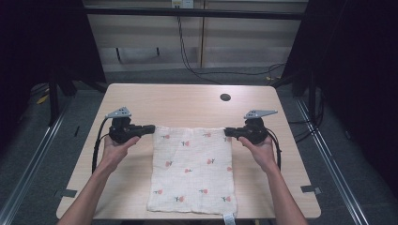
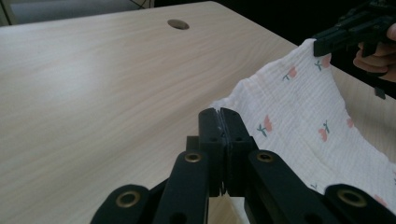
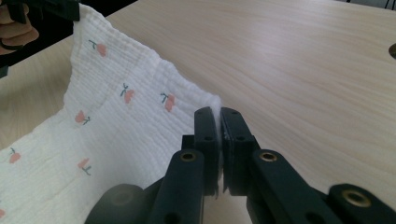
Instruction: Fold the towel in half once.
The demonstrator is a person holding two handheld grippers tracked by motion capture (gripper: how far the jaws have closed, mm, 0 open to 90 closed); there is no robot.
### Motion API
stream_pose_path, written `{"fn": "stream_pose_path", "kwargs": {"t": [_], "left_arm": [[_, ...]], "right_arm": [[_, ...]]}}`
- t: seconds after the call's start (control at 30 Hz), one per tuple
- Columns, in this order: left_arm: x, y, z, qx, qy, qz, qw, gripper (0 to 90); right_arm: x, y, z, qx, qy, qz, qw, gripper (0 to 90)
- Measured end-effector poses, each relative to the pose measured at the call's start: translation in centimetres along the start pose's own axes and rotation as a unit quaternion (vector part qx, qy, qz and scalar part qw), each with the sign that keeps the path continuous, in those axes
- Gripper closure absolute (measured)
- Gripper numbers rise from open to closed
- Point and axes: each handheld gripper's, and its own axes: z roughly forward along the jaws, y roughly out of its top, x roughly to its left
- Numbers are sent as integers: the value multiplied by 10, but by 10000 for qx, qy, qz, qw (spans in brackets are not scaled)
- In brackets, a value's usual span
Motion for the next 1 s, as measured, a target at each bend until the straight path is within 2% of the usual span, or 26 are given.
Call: {"fn": "stream_pose_path", "kwargs": {"t": [0.2, 0.27, 0.37, 0.53, 0.57, 0.63, 0.77, 0.8, 1.0], "left_arm": [[1, 15, -3, -198, 45, 75, 9998, 888], [-3, 13, -4, -236, -23, 107, 9997, 888], [-8, 10, -4, -170, -6, 212, 9996, 888], [-13, -2, -12, -123, 5, 223, 9997, 888], [-18, -6, -13, 17, -6, 362, 9993, 888], [-23, -8, -16, 88, -39, 462, 9989, 888], [-30, -9, -23, 53, -79, 553, 9984, 888], [-32, -10, -25, 68, -91, 573, 9983, 888], [-37, -18, -33, -44, -81, 544, 9985, 887]], "right_arm": [[-8, 11, -1, -9, -125, 10, 9999, 861], [-9, 11, -1, -72, -181, -15, 9998, 861], [-7, 10, -2, -117, -122, -19, 9999, 861], [0, 0, -8, -76, -21, -31, 10000, 861], [3, -2, -11, 8, 6, -51, 10000, 861], [6, -5, -14, 46, 26, -95, 9999, 861], [12, -8, -19, 50, 97, -142, 9998, 861], [16, -10, -22, 22, 186, -149, 9997, 861], [30, -16, -29, 62, 245, -323, 9992, 860]]}}
